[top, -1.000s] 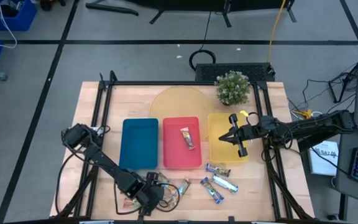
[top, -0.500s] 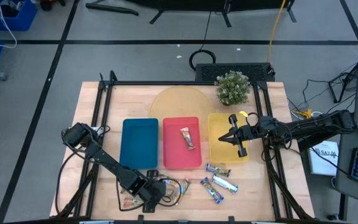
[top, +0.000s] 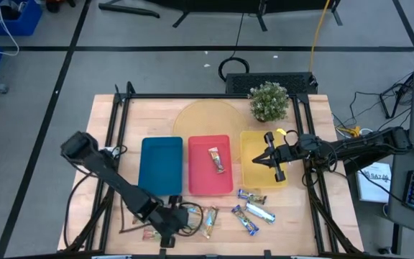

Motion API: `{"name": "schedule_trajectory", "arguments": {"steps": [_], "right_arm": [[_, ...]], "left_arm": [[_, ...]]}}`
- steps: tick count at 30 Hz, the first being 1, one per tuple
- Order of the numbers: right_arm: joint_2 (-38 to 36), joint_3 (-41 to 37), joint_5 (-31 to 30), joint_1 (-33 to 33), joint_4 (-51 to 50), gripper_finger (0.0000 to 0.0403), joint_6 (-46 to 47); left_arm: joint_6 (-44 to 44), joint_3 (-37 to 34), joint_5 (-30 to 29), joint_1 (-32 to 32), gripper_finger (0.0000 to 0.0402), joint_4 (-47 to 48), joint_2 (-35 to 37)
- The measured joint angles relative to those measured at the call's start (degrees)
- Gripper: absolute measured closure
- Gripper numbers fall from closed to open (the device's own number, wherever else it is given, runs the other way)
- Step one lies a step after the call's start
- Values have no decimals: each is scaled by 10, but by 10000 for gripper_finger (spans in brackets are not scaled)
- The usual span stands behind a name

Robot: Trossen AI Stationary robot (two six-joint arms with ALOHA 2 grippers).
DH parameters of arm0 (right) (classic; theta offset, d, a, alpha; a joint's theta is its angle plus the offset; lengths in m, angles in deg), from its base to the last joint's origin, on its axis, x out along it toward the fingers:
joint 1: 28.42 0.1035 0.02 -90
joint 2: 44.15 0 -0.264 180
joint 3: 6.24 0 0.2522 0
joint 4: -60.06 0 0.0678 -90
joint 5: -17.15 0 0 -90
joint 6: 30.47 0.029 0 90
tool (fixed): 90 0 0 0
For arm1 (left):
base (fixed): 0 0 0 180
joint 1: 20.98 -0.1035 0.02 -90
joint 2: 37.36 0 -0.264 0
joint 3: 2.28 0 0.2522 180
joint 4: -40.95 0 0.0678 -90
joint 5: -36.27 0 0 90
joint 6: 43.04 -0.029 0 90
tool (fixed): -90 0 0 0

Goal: Pick and place Granola Bars by type
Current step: Put the orange granola bar into the red bin

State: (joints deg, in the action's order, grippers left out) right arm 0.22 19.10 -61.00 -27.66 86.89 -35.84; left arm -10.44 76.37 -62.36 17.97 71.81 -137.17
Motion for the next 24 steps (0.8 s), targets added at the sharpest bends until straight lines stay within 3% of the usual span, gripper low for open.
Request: {"name": "schedule_trajectory", "arguments": {"steps": [7,12,19,24], "right_arm": [[0,0,0,0,2,403,0],[0,0,0,0,3,403,10],[0,0,0,0,-6,403,13],[0,0,0,0,-18,403,-3]], "left_arm": [[-142,24,-44,-52,382,54,76],[-285,81,-78,-138,364,133,93],[-629,97,-70,-275,374,148,80],[-848,84,-16,-340,376,174,59]]}}
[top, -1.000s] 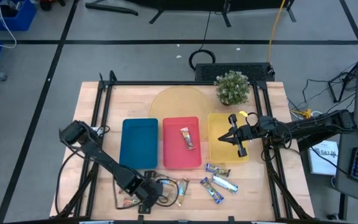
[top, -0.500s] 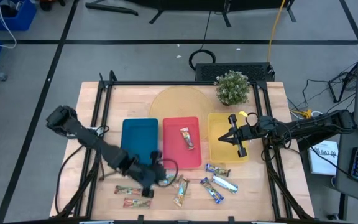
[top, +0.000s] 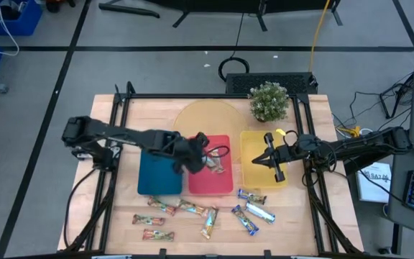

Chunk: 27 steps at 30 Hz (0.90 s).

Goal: Pick and place Granola Bars by type
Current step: Put the orange granola bar into the red bin

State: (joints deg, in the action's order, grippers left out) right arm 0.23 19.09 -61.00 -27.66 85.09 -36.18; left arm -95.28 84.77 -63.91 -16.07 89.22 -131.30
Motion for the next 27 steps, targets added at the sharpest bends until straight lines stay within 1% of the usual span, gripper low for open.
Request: {"name": "schedule_trajectory", "arguments": {"steps": [3,6,8,12,14,17,21,25,27], "right_arm": [[0,0,0,0,-12,403,-10],[0,0,1,0,-13,403,-11],[0,0,1,0,-8,403,-11],[0,0,1,0,-12,403,-11],[0,0,2,0,-16,403,-10],[0,0,2,0,-18,403,-9],[0,0,2,0,-21,403,4],[0,0,2,0,-21,403,5],[0,0,2,0,-20,403,5]], "left_arm": [[-75,-1,31,-16,354,9,-22],[-118,-1,38,-28,335,5,-53],[-158,-1,27,-32,328,3,-77],[-255,-1,-13,-31,325,-7,-118],[-285,-1,-28,-29,326,-2,-137],[-286,-1,-59,-22,326,-5,-152],[-274,-1,-103,-7,325,-24,-145],[-234,12,-131,21,325,-72,-98],[-173,30,-135,40,325,-77,-70]]}}
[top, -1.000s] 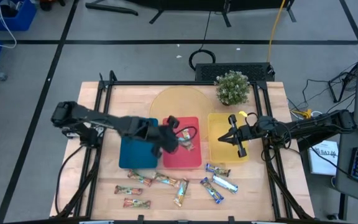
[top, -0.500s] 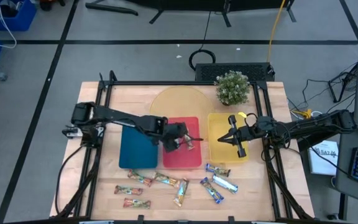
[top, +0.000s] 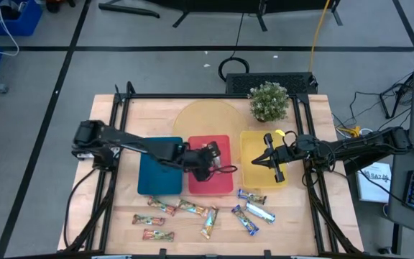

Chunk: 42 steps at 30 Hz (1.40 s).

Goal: Pick and place Granola Bars by type
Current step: Put the orange granola bar into the red bin

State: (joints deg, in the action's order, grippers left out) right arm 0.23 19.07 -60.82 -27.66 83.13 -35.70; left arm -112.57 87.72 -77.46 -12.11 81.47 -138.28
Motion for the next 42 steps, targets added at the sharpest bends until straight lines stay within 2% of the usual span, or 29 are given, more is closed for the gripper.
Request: {"name": "schedule_trajectory", "arguments": {"steps": [7,12,15,18,19,21,23,24,28,30,34,38,42], "right_arm": [[0,0,0,0,-1,403,-15],[0,0,0,1,19,403,5],[0,0,0,1,49,403,42],[0,0,0,1,52,403,63],[0,0,0,1,51,403,65],[0,0,-1,1,49,403,62],[0,0,-1,1,50,403,62],[0,0,0,1,50,403,61],[0,0,0,1,49,403,56],[0,0,0,1,49,403,56],[0,0,0,1,49,403,56],[0,0,0,1,49,403,56],[0,0,0,1,46,403,56]], "left_arm": [[402,41,23,56,325,25,113],[538,-5,43,72,325,95,185],[611,-65,94,72,325,88,213],[680,-115,131,95,325,41,217],[699,-127,124,104,325,33,217],[738,-143,65,120,325,0,208],[762,-150,9,131,325,3,194],[770,-152,1,136,325,13,185],[782,-151,44,164,317,24,150],[774,-151,46,177,306,26,123],[778,-149,47,193,264,27,80],[791,-140,88,201,209,17,56],[767,-139,114,207,160,-12,43]]}}
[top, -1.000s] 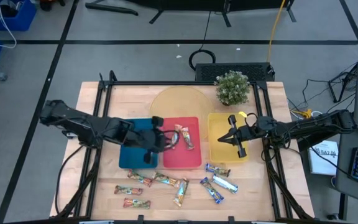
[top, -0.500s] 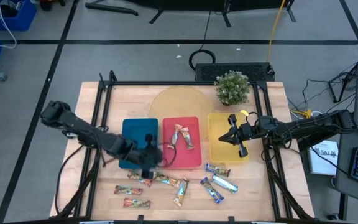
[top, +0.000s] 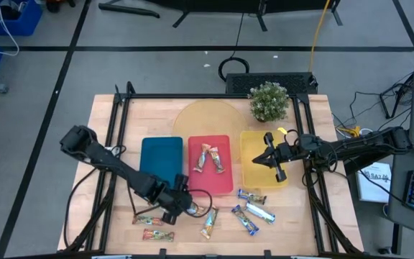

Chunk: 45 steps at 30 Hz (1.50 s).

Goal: Pick and place Granola Bars by type
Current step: Put the orange granola bar into the red bin

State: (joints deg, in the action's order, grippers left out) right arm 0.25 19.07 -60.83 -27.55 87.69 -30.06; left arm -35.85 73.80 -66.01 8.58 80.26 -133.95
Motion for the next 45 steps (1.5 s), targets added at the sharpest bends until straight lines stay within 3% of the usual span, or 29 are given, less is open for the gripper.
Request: {"name": "schedule_trajectory", "arguments": {"steps": [7,17,22,38,45], "right_arm": [[0,0,0,0,-4,403,0],[0,0,0,0,-22,403,7],[0,0,0,0,-29,403,7],[0,0,1,0,-48,403,17],[0,0,1,0,-69,403,31]], "left_arm": [[5,0,14,0,118,-28,-35],[45,0,29,0,127,-27,-73],[43,0,79,-7,130,-27,-79],[31,3,83,-11,197,-70,-140],[13,1,108,-11,260,-77,-126]]}}
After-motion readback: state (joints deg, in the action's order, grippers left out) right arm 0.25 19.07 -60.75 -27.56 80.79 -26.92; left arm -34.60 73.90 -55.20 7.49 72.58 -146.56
